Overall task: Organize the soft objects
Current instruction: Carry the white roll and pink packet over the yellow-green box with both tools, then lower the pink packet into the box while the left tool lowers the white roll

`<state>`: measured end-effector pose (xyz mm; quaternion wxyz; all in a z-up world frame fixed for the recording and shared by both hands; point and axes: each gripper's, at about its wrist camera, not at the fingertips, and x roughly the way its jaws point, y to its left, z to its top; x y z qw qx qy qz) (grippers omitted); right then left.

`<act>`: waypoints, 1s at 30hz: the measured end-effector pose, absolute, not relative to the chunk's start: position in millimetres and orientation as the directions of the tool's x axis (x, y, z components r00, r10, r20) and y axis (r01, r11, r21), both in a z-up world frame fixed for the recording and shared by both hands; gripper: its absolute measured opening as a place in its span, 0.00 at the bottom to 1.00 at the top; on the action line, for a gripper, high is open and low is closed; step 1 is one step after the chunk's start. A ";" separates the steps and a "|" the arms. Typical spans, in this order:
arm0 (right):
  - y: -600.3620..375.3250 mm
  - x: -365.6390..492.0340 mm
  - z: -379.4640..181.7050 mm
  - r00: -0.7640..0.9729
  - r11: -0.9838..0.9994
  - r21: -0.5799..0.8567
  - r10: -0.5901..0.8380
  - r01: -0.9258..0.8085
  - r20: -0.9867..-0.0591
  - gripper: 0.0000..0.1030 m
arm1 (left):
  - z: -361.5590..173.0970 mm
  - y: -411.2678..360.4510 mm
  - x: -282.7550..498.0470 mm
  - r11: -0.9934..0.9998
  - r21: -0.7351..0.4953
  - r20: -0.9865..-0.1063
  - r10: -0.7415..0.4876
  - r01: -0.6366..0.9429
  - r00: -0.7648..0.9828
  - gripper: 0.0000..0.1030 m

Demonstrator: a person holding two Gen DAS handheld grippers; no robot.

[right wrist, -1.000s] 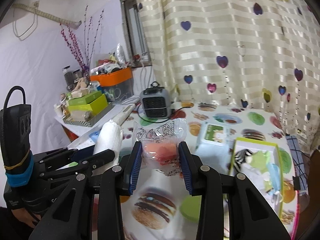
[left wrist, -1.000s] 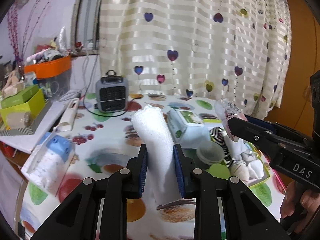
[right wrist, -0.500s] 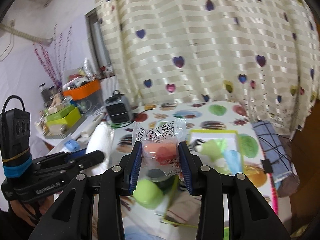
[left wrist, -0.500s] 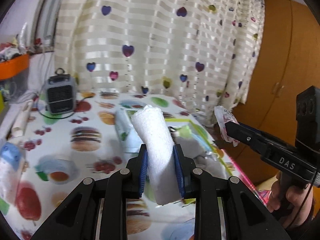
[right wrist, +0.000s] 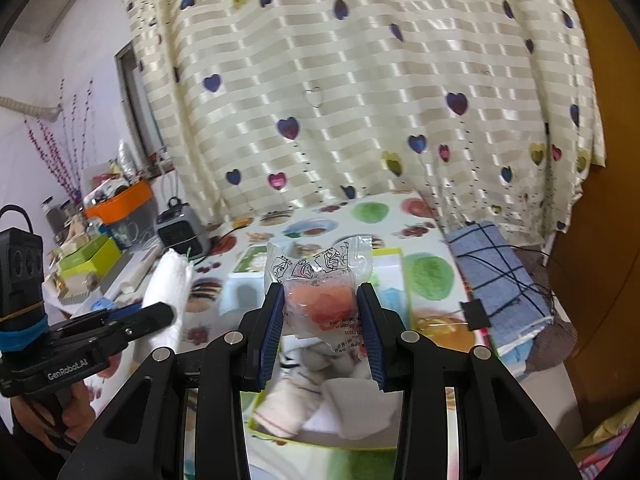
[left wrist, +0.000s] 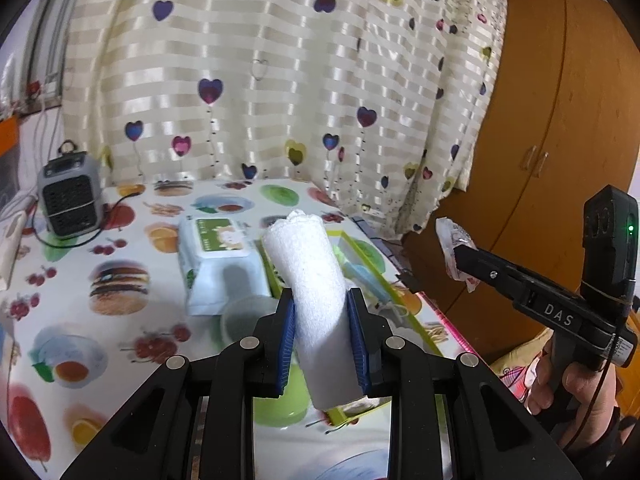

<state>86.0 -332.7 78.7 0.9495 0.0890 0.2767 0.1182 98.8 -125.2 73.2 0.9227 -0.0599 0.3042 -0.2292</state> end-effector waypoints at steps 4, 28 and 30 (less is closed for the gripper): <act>-341.4 97.9 63.5 0.799 0.956 0.245 0.270 -0.159 -0.536 0.37 | 65.8 -139.3 106.2 0.878 -0.249 -0.554 -0.476 0.410 0.683 0.23; -351.1 127.8 -3.5 0.704 0.964 0.231 0.256 -0.133 -0.662 0.45 | 23.4 -188.7 124.9 0.843 -0.267 -0.648 -0.516 0.467 0.561 0.23; -355.5 123.5 2.6 0.721 0.965 0.233 0.244 -0.118 -0.648 0.45 | 23.5 -192.9 124.7 0.840 -0.266 -0.648 -0.519 0.473 0.557 0.23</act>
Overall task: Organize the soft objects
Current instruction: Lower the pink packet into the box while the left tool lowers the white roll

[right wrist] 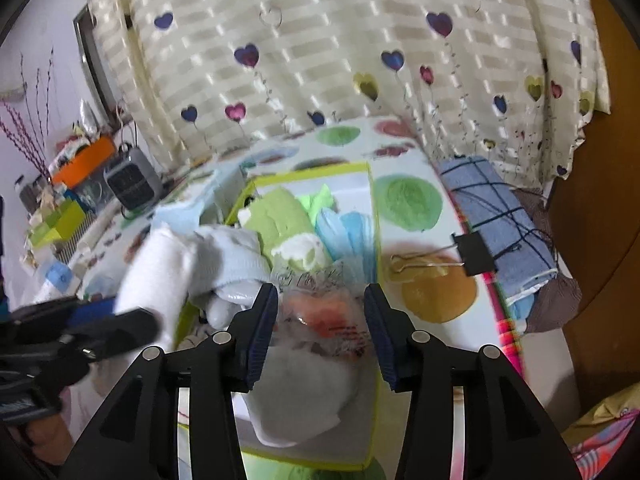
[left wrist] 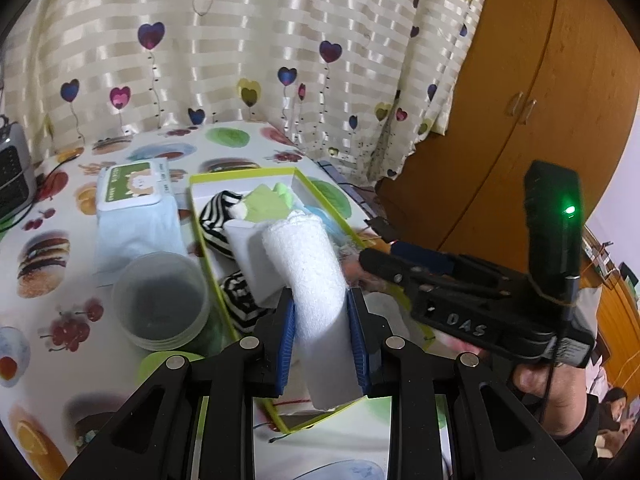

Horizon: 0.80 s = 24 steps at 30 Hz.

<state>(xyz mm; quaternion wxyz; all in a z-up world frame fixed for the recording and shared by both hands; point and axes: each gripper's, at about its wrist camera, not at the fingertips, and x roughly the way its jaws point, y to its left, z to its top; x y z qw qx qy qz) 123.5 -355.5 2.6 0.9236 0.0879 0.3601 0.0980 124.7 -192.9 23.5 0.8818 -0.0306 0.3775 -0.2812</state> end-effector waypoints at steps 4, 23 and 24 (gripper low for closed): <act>-363.5 118.3 9.9 0.739 0.965 0.242 0.233 -0.098 -0.632 0.45 | 22.5 -205.5 125.6 0.826 -0.274 -0.647 -0.537 0.493 0.540 0.23; -368.3 109.6 10.4 0.742 0.962 0.255 0.243 -0.101 -0.625 0.45 | 14.0 -215.7 122.1 0.847 -0.237 -0.675 -0.496 0.476 0.547 0.40; -368.5 108.9 10.5 0.742 0.961 0.256 0.244 -0.100 -0.625 0.45 | 15.3 -213.7 121.1 0.854 -0.232 -0.670 -0.487 0.465 0.561 0.40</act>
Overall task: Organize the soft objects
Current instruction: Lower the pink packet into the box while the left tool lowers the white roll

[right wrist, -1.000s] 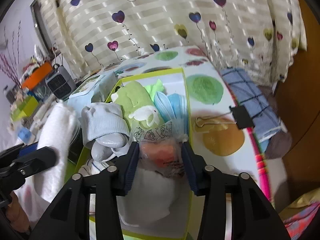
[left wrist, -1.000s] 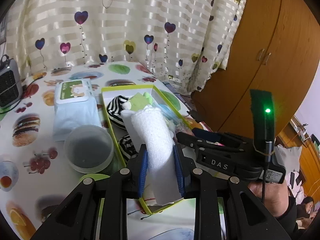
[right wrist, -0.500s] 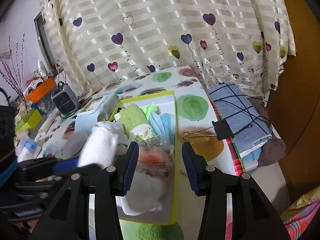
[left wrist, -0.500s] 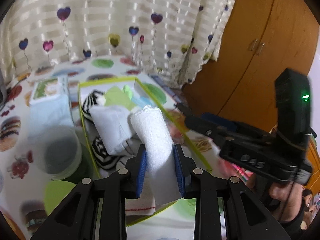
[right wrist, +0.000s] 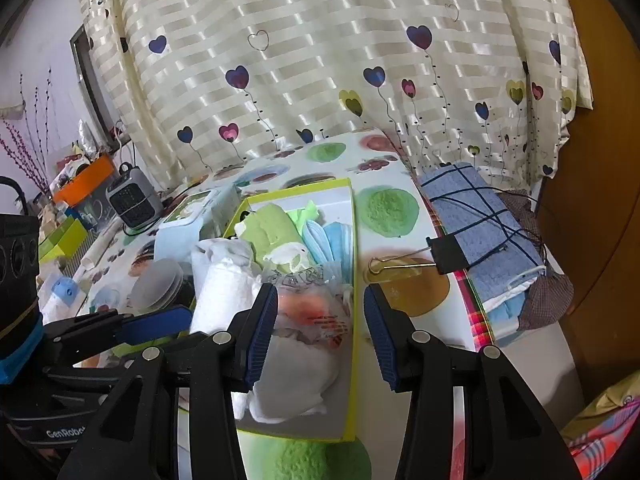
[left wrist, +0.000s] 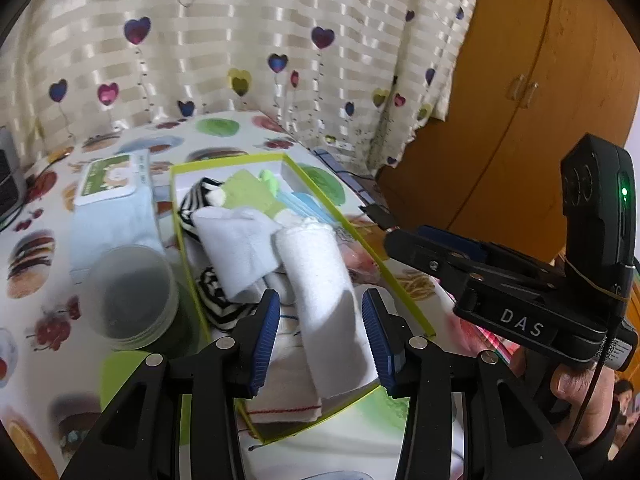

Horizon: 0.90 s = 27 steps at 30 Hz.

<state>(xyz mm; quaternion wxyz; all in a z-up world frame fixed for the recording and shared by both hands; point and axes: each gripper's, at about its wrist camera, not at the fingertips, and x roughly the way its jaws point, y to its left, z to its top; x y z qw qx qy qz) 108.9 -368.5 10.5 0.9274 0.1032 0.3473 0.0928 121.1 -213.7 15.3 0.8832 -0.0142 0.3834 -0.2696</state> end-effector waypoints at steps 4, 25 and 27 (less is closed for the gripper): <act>-368.7 107.2 9.4 0.731 0.962 0.256 0.241 -0.095 -0.638 0.45 | 17.8 -214.5 118.4 0.874 -0.186 -0.667 -0.448 0.449 0.595 0.20; -353.7 88.8 15.3 0.725 0.968 0.218 0.236 -0.121 -0.647 0.45 | 17.5 -221.2 120.8 0.882 -0.145 -0.679 -0.418 0.448 0.604 0.12; -348.5 82.7 18.6 0.730 0.971 0.202 0.229 -0.126 -0.644 0.45 | 22.4 -217.8 113.8 0.884 -0.138 -0.671 -0.416 0.447 0.614 0.12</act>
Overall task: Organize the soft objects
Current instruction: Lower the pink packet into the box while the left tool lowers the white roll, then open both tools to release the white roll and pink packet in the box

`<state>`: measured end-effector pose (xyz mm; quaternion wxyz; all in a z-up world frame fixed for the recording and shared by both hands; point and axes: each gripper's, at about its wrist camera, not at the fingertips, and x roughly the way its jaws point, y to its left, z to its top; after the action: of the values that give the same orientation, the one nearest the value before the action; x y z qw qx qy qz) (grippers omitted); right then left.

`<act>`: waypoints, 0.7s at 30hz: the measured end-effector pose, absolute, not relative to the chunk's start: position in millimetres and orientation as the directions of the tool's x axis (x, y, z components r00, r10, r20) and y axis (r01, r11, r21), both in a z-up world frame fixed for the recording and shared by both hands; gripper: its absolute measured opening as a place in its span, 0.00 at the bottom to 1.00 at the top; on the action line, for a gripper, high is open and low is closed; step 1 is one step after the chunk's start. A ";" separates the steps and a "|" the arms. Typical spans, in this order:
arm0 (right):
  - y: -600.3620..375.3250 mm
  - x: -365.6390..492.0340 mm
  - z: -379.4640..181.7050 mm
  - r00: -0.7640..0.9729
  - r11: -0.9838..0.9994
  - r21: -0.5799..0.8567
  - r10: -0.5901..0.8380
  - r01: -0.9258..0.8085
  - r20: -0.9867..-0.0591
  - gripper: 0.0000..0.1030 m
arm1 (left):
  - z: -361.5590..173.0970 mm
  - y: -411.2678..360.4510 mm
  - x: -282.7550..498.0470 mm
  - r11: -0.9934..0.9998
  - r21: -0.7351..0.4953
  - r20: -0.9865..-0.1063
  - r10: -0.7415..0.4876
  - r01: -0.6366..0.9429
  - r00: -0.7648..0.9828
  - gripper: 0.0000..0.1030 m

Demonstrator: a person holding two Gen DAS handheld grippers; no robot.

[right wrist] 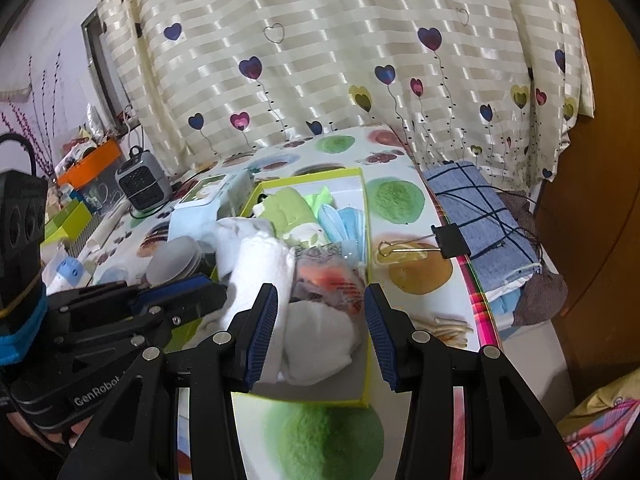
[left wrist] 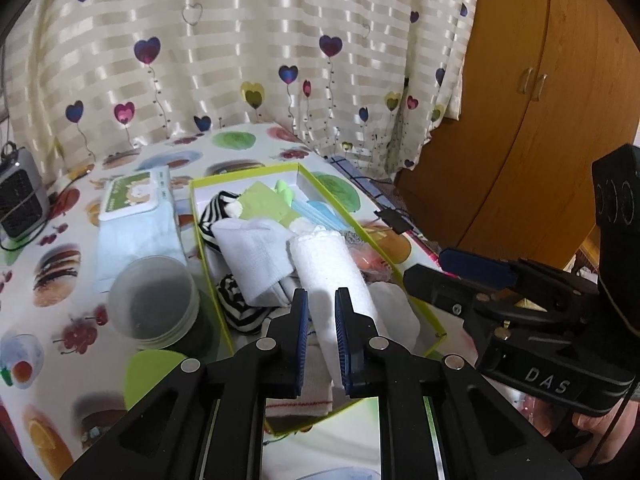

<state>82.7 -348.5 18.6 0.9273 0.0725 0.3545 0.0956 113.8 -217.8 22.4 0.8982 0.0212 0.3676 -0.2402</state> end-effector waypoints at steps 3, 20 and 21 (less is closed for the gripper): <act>-339.3 70.8 24.5 0.746 0.978 0.164 0.204 -0.128 -0.634 0.45 | 29.9 -211.8 103.3 0.887 -0.125 -0.657 -0.410 0.445 0.633 0.12; -296.2 19.7 29.3 0.723 0.980 0.127 0.201 -0.155 -0.661 0.58 | 35.8 -166.4 38.6 0.926 -0.051 -0.653 -0.315 0.375 0.689 0.40; -292.9 17.0 28.2 0.717 0.979 0.120 0.202 -0.164 -0.667 0.58 | 35.1 -165.2 36.3 0.927 -0.048 -0.653 -0.311 0.372 0.690 0.40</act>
<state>17.0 -292.9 28.2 0.9262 0.0262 0.3630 0.0986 36.3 -165.2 35.1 0.9182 0.0440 0.3469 -0.1860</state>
